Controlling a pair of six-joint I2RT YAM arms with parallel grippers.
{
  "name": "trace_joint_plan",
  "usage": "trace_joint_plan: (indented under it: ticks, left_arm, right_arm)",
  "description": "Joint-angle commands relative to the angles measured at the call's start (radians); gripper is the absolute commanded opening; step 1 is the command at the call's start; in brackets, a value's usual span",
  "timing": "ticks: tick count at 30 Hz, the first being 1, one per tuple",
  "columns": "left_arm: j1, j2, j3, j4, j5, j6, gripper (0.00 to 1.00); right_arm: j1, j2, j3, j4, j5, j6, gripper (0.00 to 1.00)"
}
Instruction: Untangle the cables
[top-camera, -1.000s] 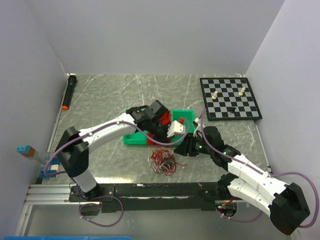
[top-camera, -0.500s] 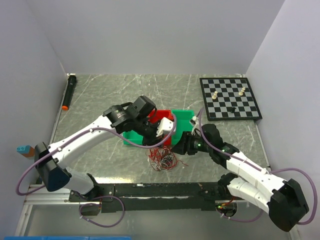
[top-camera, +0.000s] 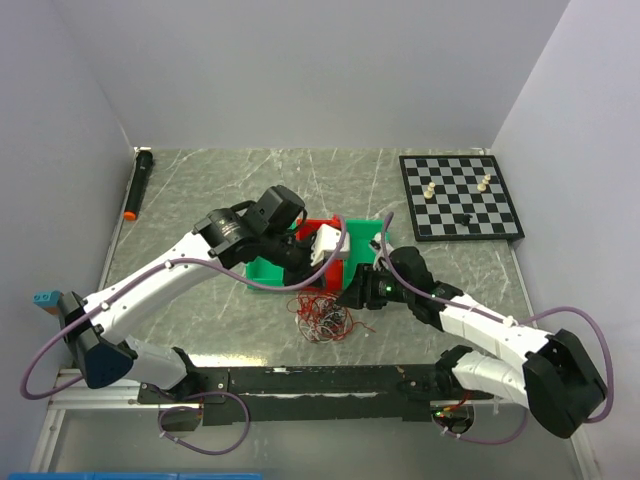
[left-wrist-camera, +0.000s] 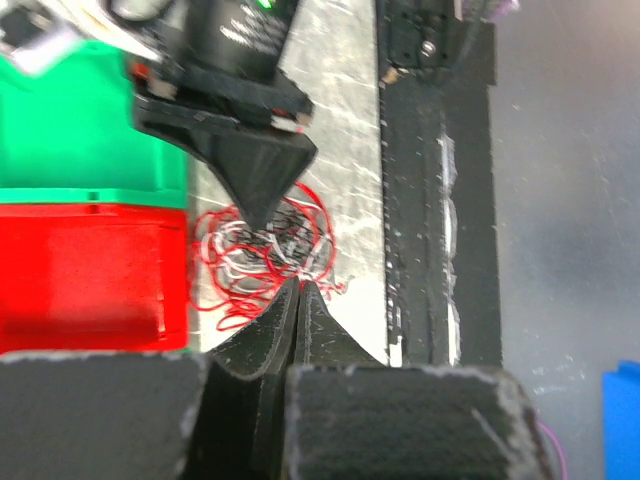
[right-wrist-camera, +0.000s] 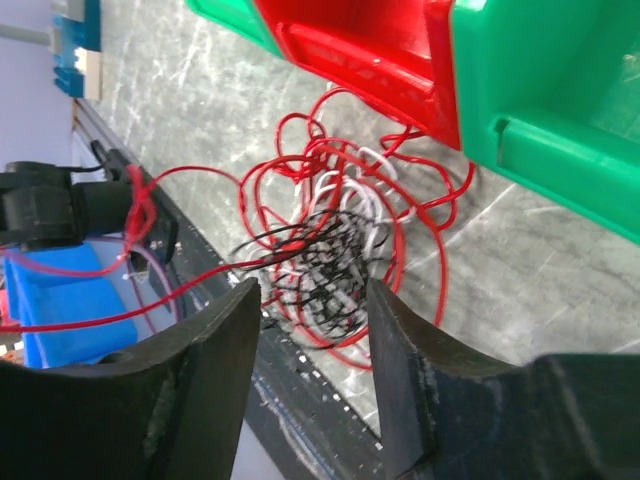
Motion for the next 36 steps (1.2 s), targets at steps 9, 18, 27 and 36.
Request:
trace_joint_plan:
  ticks: [9,18,27,36]
  left_arm:
    - [-0.003,-0.078,0.081,0.055,-0.130,-0.101,0.01]
    - [-0.003,-0.066,0.340,-0.012,-0.351,-0.136,0.01]
    - [-0.003,-0.112,0.571,0.076,-0.552,-0.187,0.01]
    - [-0.003,-0.161,0.621,0.205,-0.604,-0.170,0.01]
  right_arm:
    - [0.021,0.147,-0.040,0.253,0.013,0.039,0.20]
    - [0.067,0.117,-0.025,0.022,0.209,-0.039,0.00]
    - [0.165,0.215,0.063,-0.193,0.436,-0.033,0.00]
    - [0.216,0.181,0.015,-0.248,0.476,0.024,0.00]
